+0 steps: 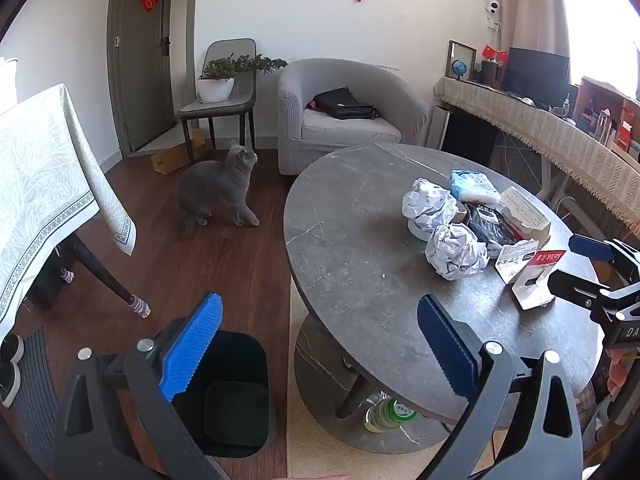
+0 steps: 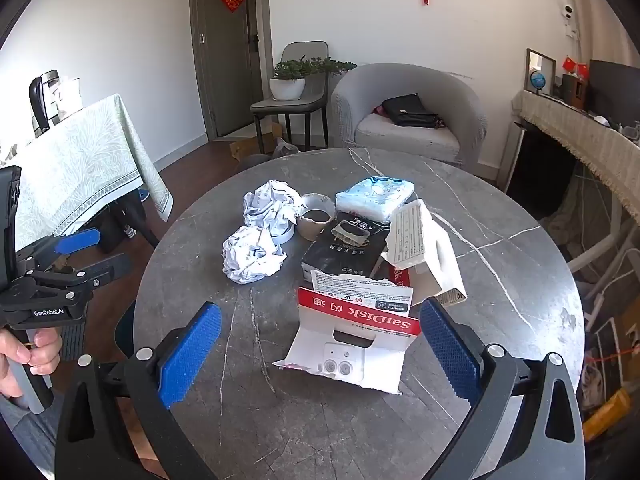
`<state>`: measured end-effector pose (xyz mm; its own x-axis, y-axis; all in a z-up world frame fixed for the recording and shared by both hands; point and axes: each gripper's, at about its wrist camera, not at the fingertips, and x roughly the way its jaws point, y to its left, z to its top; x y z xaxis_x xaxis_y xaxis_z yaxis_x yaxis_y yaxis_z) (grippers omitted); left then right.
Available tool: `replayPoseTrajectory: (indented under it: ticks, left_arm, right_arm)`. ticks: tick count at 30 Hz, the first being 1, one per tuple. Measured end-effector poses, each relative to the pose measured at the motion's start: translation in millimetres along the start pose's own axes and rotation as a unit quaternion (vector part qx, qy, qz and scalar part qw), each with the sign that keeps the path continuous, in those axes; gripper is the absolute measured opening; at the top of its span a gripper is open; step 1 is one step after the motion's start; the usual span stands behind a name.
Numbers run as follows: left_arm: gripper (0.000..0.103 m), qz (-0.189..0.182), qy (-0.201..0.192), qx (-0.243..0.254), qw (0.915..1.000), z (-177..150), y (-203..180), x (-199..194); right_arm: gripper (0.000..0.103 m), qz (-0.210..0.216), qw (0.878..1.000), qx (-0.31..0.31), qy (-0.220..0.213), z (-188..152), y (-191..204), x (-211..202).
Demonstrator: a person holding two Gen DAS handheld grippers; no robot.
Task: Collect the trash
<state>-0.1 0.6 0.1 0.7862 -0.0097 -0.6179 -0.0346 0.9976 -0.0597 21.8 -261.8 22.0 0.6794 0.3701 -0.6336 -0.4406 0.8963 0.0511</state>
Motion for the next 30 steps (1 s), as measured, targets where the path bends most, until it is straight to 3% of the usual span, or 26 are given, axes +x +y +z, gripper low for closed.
replayPoseTrajectory:
  ticks: [30]
  left_arm:
    - [0.1, 0.005, -0.003, 0.004, 1.0, 0, -2, 0]
  right_arm:
    - [0.1, 0.002, 1.0, -0.001, -0.004, 0, -1, 0]
